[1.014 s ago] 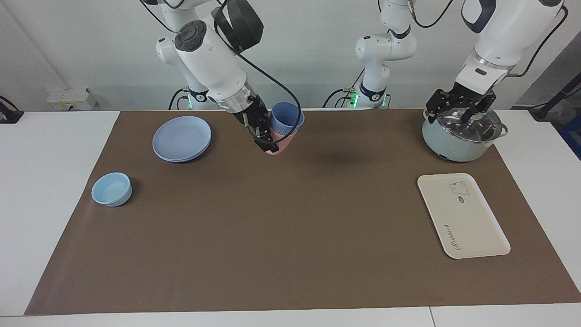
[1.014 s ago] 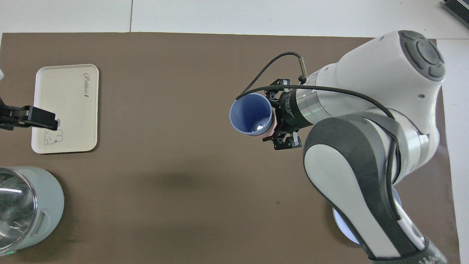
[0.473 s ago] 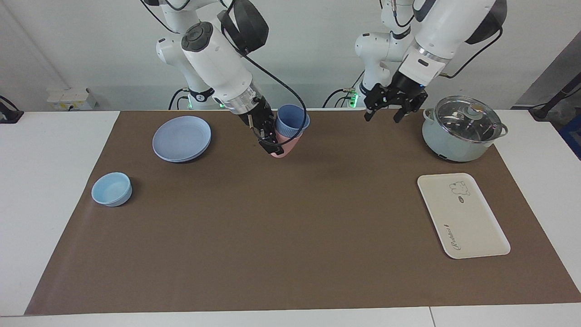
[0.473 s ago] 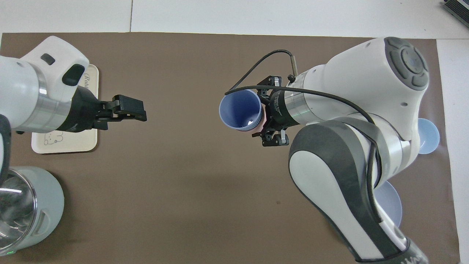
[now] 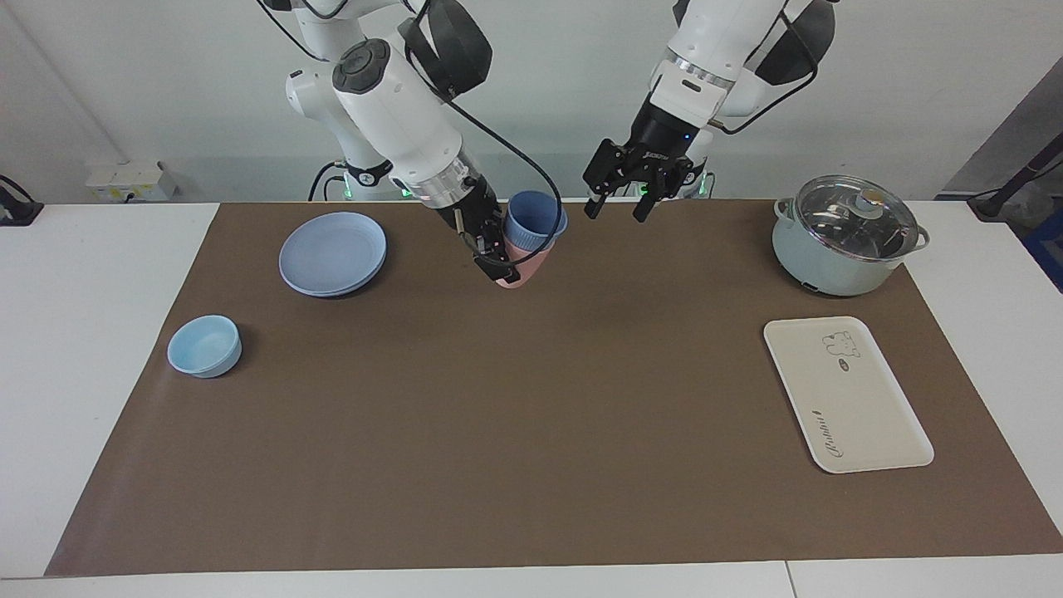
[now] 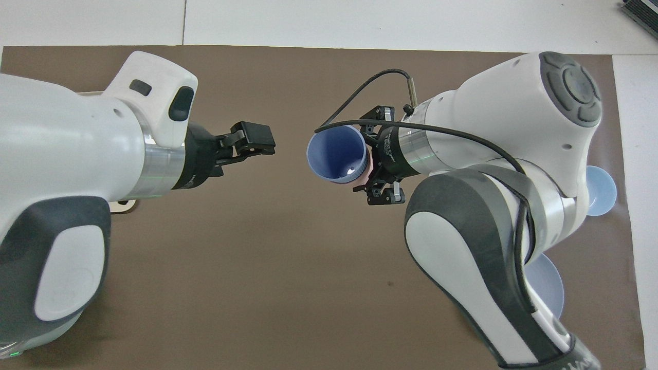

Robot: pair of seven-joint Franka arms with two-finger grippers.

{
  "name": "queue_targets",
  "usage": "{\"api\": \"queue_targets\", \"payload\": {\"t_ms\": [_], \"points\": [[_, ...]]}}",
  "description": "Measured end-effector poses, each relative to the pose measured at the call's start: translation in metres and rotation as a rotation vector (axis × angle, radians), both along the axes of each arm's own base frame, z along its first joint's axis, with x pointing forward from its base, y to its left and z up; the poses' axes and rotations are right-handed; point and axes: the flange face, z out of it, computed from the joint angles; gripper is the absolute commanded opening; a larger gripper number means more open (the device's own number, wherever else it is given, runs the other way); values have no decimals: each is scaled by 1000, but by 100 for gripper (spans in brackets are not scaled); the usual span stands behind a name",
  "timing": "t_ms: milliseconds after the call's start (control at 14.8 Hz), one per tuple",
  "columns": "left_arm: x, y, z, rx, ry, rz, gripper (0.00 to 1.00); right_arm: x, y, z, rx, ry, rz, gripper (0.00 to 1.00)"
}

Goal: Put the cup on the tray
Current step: 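Reach the left gripper toward the blue cup rim held by the right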

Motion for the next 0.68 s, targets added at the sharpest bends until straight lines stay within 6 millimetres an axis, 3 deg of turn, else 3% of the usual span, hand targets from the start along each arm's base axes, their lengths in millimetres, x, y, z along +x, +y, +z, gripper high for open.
{"api": "queue_targets", "payload": {"t_ms": [270,405,676], "points": [[-8,-28,-19,-62,-56,44,82,-1,2,0,0,0,4,0],[-11,-33,-23,-66,-60,41,73,-1,3,0,0,0,5,0],[-12,-34,-23,-69,-64,41,73,-1,3,0,0,0,5,0]]}}
